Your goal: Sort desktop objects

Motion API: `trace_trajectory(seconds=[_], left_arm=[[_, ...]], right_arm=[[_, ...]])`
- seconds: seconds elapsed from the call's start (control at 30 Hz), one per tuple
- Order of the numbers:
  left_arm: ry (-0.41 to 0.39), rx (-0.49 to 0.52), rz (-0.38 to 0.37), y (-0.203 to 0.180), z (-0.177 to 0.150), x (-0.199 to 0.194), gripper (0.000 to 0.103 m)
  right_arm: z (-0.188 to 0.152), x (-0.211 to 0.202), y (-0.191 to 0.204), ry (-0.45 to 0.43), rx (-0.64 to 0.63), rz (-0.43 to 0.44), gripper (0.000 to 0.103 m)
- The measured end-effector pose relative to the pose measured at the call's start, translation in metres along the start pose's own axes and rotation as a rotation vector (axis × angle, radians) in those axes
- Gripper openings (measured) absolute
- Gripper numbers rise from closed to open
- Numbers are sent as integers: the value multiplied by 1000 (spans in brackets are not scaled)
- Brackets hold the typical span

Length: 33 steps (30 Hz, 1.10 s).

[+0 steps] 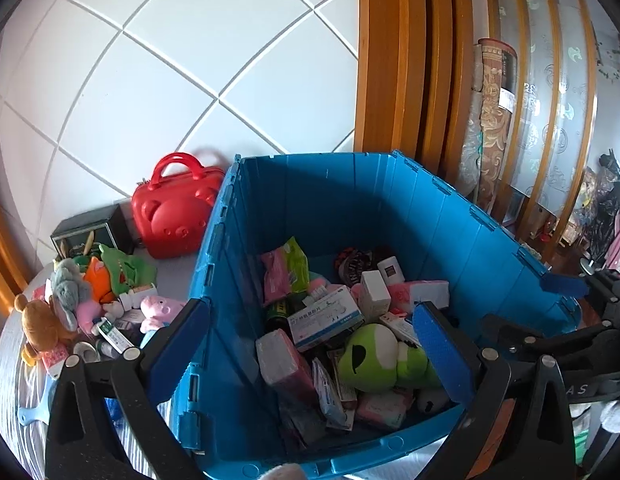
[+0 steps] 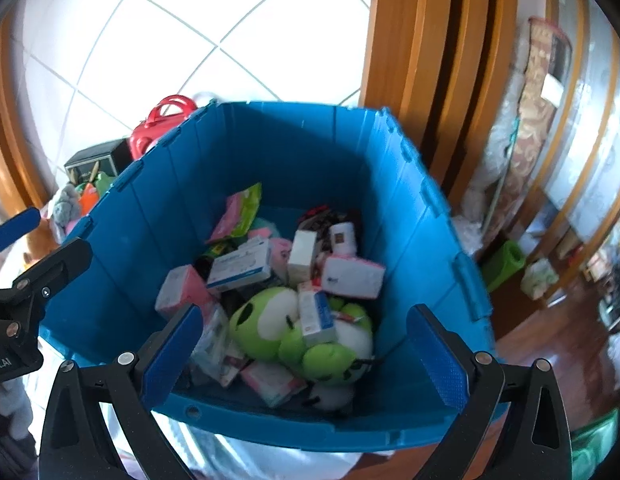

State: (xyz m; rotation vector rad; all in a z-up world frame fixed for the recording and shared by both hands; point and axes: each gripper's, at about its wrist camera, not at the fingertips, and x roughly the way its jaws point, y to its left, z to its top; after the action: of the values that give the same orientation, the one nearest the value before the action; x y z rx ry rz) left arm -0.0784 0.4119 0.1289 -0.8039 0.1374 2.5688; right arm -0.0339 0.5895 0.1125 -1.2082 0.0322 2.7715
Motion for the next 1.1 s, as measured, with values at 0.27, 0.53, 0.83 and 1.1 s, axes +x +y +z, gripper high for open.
trace_trajectory(seconds=[0.27,0.53,0.83,1.1], left_arm=[[35,30,-17,-5,-2,4,103],[42,31,-13,-5,-3,4,103],[54,17,-19,-2,-5,4,103],[64,20,-20,-3,-7,6,103]], right_arm=[[-3,-3,8,4,-22,-31,103],[-3,-7,9,-1,-36,-59,103],[-5,-3,8,12,-38,-60,103],[-6,-2,5,19,-35,-65,103]])
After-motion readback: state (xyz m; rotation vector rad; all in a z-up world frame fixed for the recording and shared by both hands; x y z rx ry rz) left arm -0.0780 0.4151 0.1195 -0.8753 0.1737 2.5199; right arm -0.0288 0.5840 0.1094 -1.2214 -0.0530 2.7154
